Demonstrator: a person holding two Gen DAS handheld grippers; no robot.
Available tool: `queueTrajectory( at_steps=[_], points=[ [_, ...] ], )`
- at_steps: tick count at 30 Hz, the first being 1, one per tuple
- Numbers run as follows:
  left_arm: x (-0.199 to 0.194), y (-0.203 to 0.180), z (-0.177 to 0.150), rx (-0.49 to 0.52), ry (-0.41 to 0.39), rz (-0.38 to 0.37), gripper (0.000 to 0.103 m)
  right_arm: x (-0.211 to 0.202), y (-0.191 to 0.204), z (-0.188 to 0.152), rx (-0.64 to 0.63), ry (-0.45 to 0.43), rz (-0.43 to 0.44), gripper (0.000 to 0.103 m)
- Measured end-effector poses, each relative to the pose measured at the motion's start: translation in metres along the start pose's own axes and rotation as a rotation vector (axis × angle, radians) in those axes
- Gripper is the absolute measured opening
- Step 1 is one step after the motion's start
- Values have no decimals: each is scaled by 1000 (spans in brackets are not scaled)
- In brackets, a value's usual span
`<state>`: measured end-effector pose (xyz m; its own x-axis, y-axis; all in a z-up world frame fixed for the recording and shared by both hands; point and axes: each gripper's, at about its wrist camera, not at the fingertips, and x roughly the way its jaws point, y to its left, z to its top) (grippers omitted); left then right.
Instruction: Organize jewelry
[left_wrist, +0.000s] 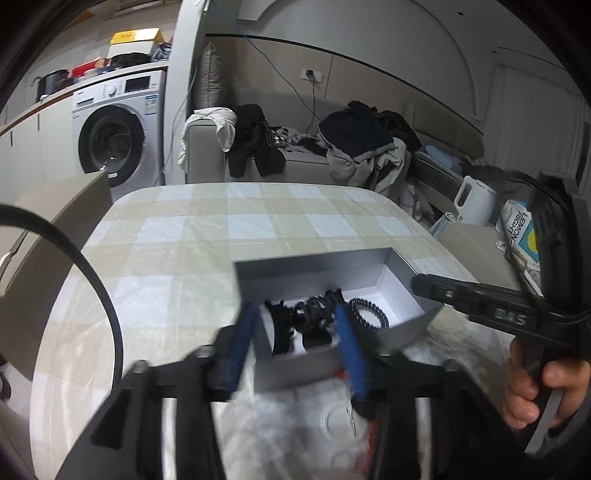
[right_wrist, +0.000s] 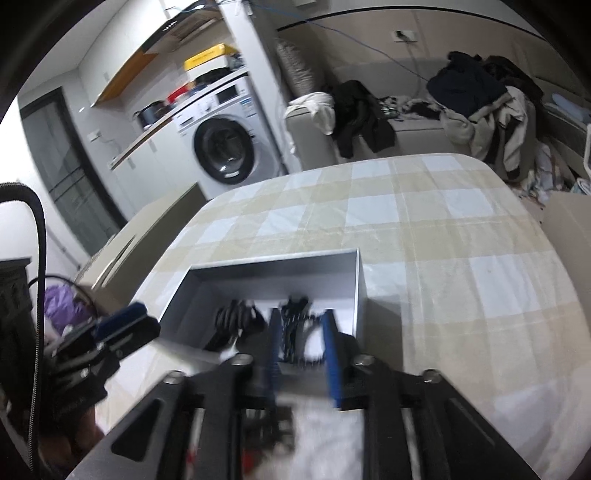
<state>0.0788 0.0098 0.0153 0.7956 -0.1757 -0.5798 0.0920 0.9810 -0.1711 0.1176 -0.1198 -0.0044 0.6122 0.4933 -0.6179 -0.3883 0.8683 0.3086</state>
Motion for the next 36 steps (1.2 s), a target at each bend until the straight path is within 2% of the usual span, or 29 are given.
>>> queueTrajectory(
  at_steps=[2, 3, 5, 7, 9, 13, 22, 24, 26, 27, 30, 32, 33, 35, 36],
  points=[
    [-10, 2, -8, -22, -1, 7, 73, -12, -1, -10, -16, 13, 6, 64],
    [-12, 2, -12, -35, 0, 7, 78, -19, -3, -17, -18, 17, 3, 70],
    [-15, 4, -25, -60, 21, 1, 95, -26, -5, -29, -13, 41, 7, 85],
    [-12, 4, -35, -84, 46, -3, 102, -25, -7, -41, -8, 81, 8, 88],
    [-8, 2, -49, -114, 69, -9, 102, -23, -7, -52, -9, 112, 1, 88],
    [-3, -3, -61, -115, 123, -6, 102, -19, -2, -65, 1, 146, 27, 88],
    [-1, -23, -72, -18, 192, -40, 101, -21, 5, -78, -17, 164, 62, 88],
    [2, -28, -73, 8, 209, -44, 100, -22, 3, -80, -11, 166, 57, 88],
    [4, -31, -76, 33, 229, -60, 87, -22, 2, -83, -8, 167, 53, 88],
    [6, -33, -77, 40, 239, -67, 85, -23, 2, -85, -4, 168, 54, 88],
    [6, -39, -79, 81, 242, -50, 81, -24, -1, -88, 7, 174, 55, 88],
    [5, -43, -82, 106, 233, -33, 66, -24, -2, -89, 12, 174, 57, 88],
    [6, -45, -82, 131, 226, -12, 62, -24, -2, -88, 13, 173, 57, 88],
    [7, -48, -83, 169, 223, 15, 46, -25, -2, -88, 14, 170, 59, 88],
    [7, -49, -83, 188, 218, 25, 41, -26, -2, -87, 13, 167, 60, 88]
  ],
)
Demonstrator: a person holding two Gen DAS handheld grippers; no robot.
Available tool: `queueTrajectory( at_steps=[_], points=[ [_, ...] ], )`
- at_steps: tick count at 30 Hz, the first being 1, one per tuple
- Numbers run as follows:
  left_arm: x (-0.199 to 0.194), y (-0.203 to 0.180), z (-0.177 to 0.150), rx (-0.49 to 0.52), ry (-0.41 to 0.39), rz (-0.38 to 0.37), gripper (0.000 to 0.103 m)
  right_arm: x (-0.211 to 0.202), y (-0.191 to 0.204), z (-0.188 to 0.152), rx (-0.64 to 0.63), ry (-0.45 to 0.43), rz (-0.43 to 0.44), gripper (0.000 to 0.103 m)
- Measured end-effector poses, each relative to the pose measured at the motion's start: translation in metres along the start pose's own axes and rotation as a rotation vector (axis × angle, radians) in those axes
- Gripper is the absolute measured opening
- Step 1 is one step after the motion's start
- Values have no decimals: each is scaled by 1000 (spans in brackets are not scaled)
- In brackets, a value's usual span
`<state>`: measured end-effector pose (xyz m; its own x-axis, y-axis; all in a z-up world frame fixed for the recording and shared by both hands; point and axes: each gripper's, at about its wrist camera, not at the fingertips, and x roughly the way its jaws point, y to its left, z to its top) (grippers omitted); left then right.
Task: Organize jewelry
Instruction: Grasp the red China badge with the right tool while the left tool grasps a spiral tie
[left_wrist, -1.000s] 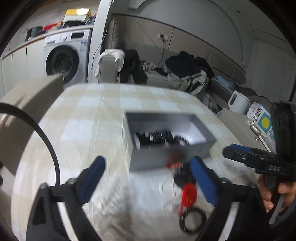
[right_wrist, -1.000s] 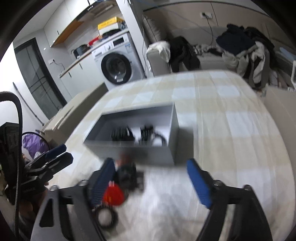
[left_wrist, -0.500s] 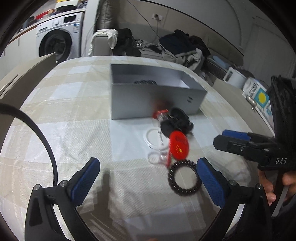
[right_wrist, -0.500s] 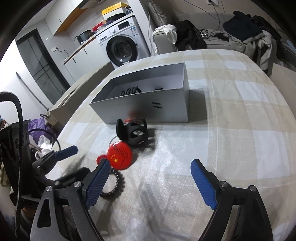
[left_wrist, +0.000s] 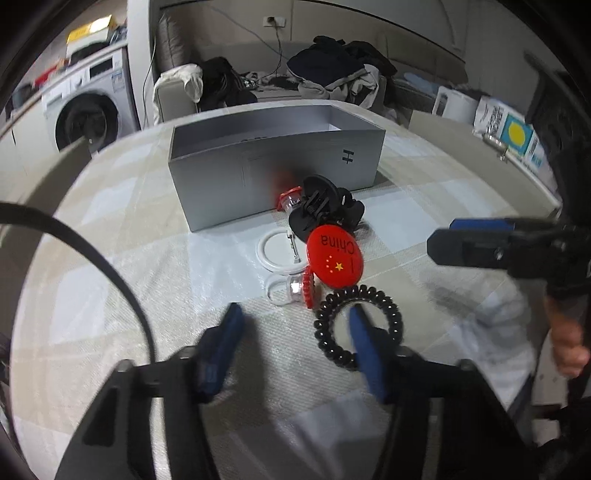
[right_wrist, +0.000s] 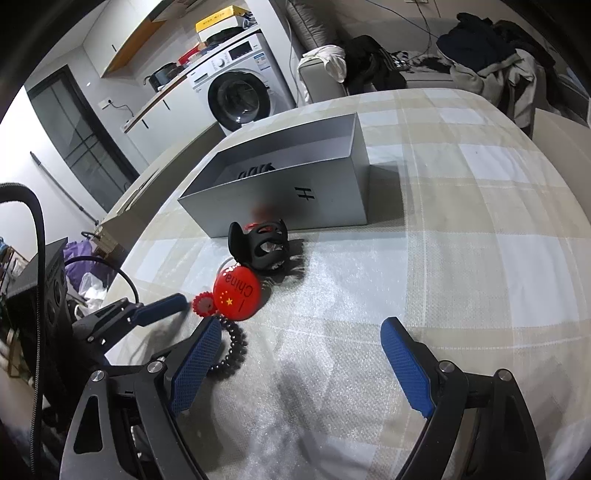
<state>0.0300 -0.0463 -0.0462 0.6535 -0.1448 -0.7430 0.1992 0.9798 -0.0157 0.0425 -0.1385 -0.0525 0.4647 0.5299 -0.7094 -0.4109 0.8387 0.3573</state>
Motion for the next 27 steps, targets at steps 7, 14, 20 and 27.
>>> queueTrajectory(
  at_steps=[7, 14, 20, 27],
  points=[
    [-9, 6, -4, -14, -25, -75, 4, 6, 2, -1, -7, 6, 1, 88],
    [-30, 25, -6, -113, -118, -89, 4, 17, 14, 2, -51, 33, 40, 65],
    [-36, 45, -3, -200, -177, -35, 4, 32, 32, 7, -129, 63, 57, 57],
    [-32, 65, -5, -278, -188, 6, 4, 45, 61, 4, -319, 87, -8, 53]
  ],
)
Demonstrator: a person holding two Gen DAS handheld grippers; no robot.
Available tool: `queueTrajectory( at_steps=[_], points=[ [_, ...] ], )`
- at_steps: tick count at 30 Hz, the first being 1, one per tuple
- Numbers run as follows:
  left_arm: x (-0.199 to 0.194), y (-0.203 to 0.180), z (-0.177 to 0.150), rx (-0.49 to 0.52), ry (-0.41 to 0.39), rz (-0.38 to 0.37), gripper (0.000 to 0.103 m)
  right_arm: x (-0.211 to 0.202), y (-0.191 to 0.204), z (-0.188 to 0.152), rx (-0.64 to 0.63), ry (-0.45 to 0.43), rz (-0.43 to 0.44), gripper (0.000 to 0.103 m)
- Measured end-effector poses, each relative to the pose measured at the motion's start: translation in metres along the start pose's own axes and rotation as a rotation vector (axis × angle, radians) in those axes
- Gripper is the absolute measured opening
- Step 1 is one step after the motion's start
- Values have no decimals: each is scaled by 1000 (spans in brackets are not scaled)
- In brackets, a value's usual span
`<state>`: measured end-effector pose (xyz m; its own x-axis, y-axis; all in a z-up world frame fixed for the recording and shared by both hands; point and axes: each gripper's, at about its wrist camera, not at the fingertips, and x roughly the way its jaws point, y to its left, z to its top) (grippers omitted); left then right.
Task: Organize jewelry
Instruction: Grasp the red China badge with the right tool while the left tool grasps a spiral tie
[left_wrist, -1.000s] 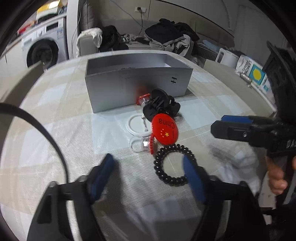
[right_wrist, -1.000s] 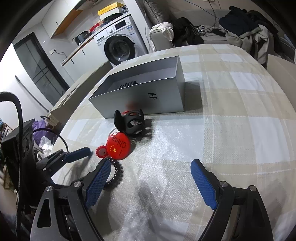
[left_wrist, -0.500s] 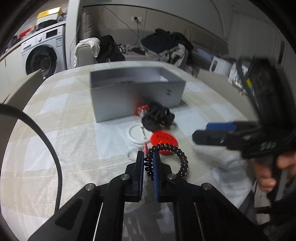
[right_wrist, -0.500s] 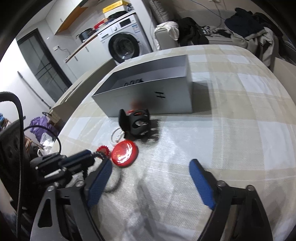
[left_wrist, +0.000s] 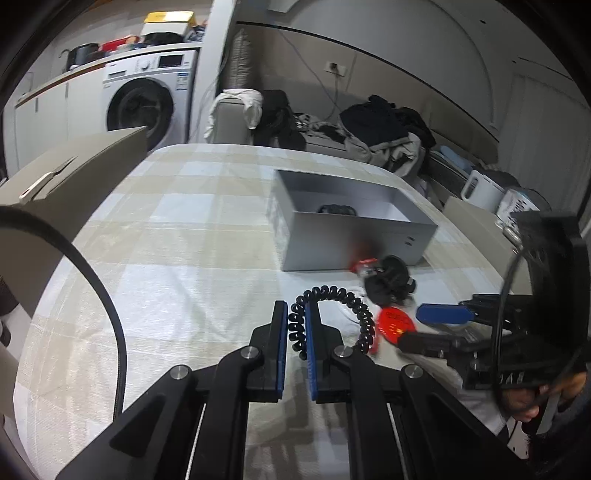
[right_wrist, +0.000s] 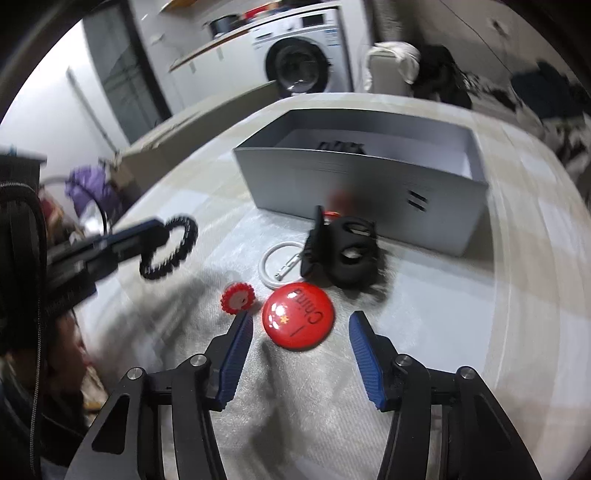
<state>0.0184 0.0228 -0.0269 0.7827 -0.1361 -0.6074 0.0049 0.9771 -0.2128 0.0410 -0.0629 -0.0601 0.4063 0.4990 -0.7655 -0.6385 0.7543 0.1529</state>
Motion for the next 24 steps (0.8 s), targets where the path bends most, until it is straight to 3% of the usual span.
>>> queueTrajectory(
  at_steps=[8, 15, 24],
  points=[
    [-3, 15, -3, -32, -1, 19, 4, 11, 16, 2, -146, 6, -111, 42],
    [-2, 11, -1, -26, 2, 9, 4, -2, 0, -7, -42, -13, -46, 41],
    [1, 0, 16, -4, -27, -32, 4, -42, -28, -10, 116, -129, 5, 42]
  ],
)
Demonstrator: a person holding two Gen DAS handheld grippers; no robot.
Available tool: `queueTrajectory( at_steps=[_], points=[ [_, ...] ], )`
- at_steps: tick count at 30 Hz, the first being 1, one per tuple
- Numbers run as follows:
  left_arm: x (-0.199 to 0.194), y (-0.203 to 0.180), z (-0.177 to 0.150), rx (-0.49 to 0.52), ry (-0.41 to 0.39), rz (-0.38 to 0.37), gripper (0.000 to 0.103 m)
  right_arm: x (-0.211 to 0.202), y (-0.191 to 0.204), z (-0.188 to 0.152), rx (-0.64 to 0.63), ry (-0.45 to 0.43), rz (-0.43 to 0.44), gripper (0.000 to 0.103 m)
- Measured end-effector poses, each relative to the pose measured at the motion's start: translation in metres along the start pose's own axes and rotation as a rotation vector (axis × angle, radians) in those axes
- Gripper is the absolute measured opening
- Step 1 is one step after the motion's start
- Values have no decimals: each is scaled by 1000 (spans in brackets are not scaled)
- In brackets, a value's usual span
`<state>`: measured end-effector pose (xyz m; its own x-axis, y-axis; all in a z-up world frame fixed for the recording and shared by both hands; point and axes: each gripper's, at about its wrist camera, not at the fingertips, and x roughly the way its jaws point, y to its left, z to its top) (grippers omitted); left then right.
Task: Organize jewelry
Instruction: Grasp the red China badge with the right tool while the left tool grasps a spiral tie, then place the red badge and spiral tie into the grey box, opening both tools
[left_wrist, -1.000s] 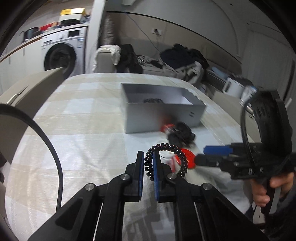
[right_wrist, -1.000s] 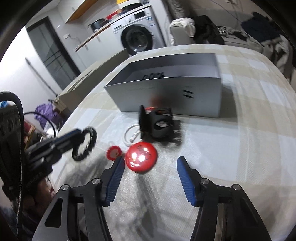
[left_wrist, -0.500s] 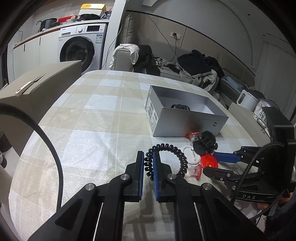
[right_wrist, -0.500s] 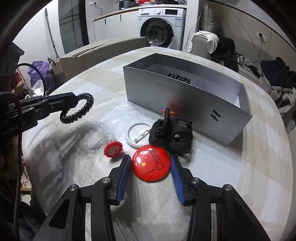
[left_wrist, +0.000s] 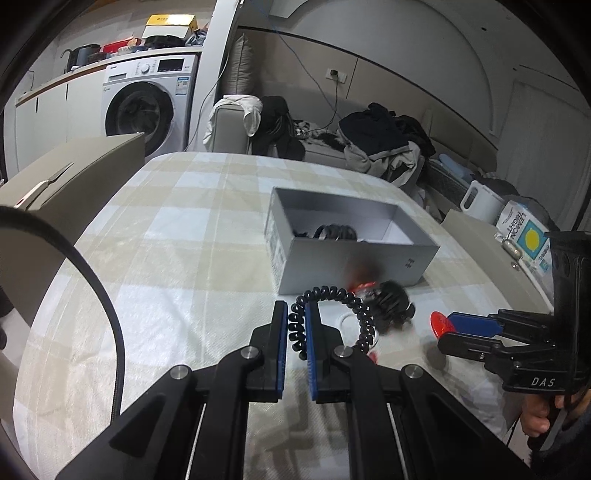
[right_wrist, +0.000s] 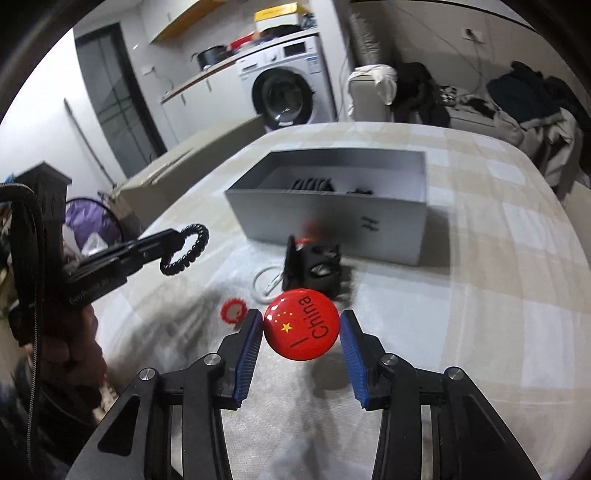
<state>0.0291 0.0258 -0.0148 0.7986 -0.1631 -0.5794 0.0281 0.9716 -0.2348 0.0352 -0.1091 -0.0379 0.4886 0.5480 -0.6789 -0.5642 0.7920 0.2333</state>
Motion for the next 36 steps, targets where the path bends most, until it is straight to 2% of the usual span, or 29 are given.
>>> queueTrajectory(
  at_steps=[7, 18, 31, 36],
  points=[
    [4, -5, 13, 0, -20, -14, 4, -15, -15, 4, 74, -58, -9, 42],
    [9, -12, 25, 26, -24, -14, 4, -21, -33, 2, 166, -83, -32, 42],
    [4, -19, 51, 54, -87, 2, 4, -45, -36, 32, 159, -190, -6, 42],
    [10, -21, 60, 66, -108, -4, 4, -46, -36, 47, 149, -204, 8, 42]
  ],
)
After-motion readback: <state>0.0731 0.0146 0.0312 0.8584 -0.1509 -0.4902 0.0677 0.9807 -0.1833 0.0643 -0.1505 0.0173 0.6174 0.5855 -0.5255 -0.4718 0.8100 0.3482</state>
